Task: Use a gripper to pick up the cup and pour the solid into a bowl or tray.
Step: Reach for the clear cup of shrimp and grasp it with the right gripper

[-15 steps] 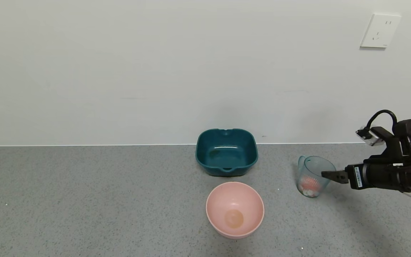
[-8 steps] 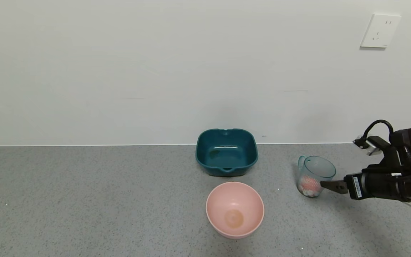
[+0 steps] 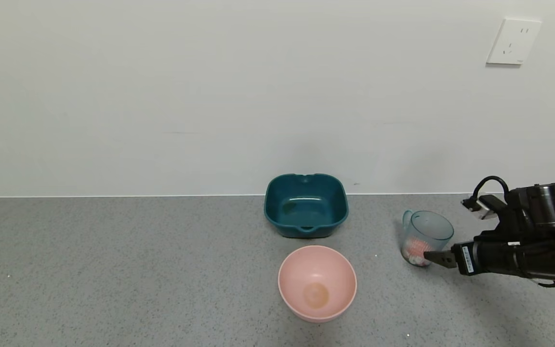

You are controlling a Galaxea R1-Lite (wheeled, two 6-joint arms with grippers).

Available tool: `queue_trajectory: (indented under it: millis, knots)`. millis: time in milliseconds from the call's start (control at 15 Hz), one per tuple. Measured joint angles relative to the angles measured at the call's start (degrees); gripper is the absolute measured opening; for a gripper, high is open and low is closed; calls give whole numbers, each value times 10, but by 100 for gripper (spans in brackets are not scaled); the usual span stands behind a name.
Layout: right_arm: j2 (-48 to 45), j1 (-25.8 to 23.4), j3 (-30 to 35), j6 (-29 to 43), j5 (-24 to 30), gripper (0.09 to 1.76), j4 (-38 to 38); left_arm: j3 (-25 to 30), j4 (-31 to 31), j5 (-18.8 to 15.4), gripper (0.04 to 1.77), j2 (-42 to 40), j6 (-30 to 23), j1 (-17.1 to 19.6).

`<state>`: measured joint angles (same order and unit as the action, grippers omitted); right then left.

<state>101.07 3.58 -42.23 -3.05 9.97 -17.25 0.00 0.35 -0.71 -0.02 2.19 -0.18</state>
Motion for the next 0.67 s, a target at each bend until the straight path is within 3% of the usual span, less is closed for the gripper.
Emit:
queue_trajectory:
  millis: [333,667]
  knots:
    - [67,0,61,6,5,171,-246,0,0,0,172,0,0,0]
    - [124,1,80,8,2,171,-285,0,0,0,172,0,0,0]
